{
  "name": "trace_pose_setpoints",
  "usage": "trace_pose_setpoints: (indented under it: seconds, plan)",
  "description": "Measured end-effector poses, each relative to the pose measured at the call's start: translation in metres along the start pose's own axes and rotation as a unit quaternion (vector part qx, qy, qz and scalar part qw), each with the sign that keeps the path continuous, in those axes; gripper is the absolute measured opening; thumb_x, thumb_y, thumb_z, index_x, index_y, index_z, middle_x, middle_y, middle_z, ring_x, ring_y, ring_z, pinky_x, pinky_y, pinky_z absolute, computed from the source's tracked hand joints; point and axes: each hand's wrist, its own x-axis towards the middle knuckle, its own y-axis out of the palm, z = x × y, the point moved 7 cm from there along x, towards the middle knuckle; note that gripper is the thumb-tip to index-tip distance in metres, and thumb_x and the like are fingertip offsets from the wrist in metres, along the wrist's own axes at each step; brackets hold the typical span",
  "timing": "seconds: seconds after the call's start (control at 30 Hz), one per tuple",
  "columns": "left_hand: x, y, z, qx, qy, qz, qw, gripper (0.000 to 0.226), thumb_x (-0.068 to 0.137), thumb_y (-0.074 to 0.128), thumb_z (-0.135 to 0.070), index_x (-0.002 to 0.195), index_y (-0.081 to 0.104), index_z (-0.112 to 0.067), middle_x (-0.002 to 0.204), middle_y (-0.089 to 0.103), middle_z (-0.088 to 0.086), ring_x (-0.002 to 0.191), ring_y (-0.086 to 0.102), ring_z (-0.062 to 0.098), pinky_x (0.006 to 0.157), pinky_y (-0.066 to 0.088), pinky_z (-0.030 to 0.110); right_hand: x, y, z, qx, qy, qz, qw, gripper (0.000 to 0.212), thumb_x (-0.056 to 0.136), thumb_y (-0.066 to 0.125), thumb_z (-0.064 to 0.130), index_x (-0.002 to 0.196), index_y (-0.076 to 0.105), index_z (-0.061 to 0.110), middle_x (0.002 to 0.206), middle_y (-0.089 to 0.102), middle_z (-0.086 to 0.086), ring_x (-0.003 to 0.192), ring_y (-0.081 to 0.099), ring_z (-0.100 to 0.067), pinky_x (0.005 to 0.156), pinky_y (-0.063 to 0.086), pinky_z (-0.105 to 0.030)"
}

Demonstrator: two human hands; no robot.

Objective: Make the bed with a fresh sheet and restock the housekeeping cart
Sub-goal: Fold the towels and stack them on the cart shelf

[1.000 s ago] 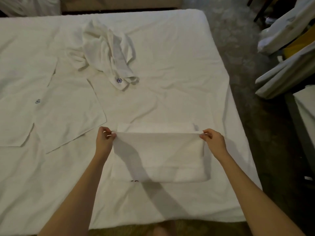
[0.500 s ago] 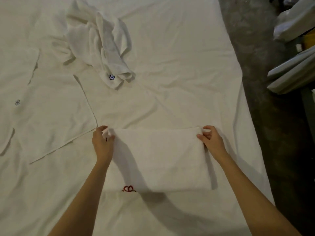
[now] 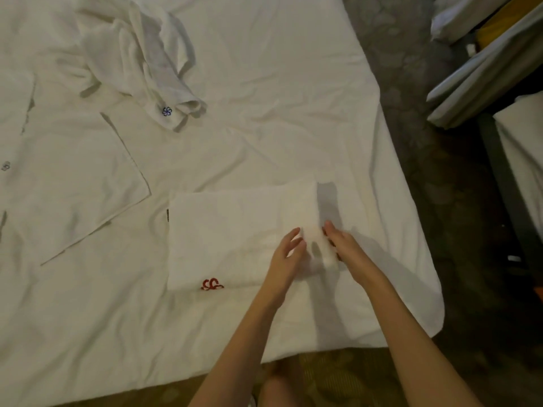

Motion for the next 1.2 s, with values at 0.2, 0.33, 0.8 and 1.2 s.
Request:
trace_pose_setpoints:
  seconds: [0.2, 0.33, 0.8, 1.2]
  plan:
    - [-0.024, -0.044, -0.020, -0.028, 0.003, -0.038, 0.999, 0.048, 0.086, 0.065, -0.037, 0.130, 0.046, -0.027, 0.126, 0.059, 0.004, 0.112, 0.061, 0.019, 0.091, 0.053, 0.041, -0.030, 0.060, 0.034, -0.004, 0.000, 0.104, 0.995, 0.021, 0.090, 0.056, 0.040, 0.107, 0.068, 0.035, 0.103, 0.070, 0.011, 0.097, 0.065, -0.005, 0.088, 0.048, -0.025]
    - [-0.041, -0.106, -0.040, 0.002, 0.060, -0.106, 0.993, 0.041, 0.079, 0.061, -0.014, 0.119, 0.052, -0.018, 0.113, 0.064, 0.014, 0.097, 0.065, 0.024, 0.077, 0.056, 0.034, -0.033, 0.108, 0.056, -0.010, -0.082, 0.142, 0.986, 0.031, 0.091, 0.059, 0.023, 0.118, 0.058, 0.037, 0.110, 0.066, 0.016, 0.109, 0.058, -0.003, 0.098, 0.043, -0.023]
    - [-0.015, -0.250, 0.021, 0.157, -0.069, -0.244, 0.954, 0.061, 0.092, 0.049, -0.047, 0.140, 0.038, -0.013, 0.132, 0.047, 0.010, 0.124, 0.044, 0.030, 0.105, 0.035, 0.039, 0.040, 0.212, 0.006, -0.461, -0.207, -0.002, 0.863, 0.066, 0.087, 0.052, 0.056, 0.143, 0.016, 0.051, 0.156, -0.022, 0.004, 0.144, -0.011, -0.030, 0.115, 0.010, -0.048]
    - [-0.039, -0.179, 0.019, 0.222, 0.076, -0.287, 0.929, 0.050, 0.098, 0.046, -0.030, 0.141, 0.033, -0.008, 0.129, 0.049, 0.014, 0.112, 0.053, 0.033, 0.089, 0.043, 0.035, -0.004, 0.152, 0.008, -0.231, -0.229, -0.093, 0.941, 0.057, 0.079, 0.076, 0.028, 0.126, 0.047, 0.039, 0.154, 0.005, -0.004, 0.140, 0.015, -0.021, 0.109, 0.015, -0.016]
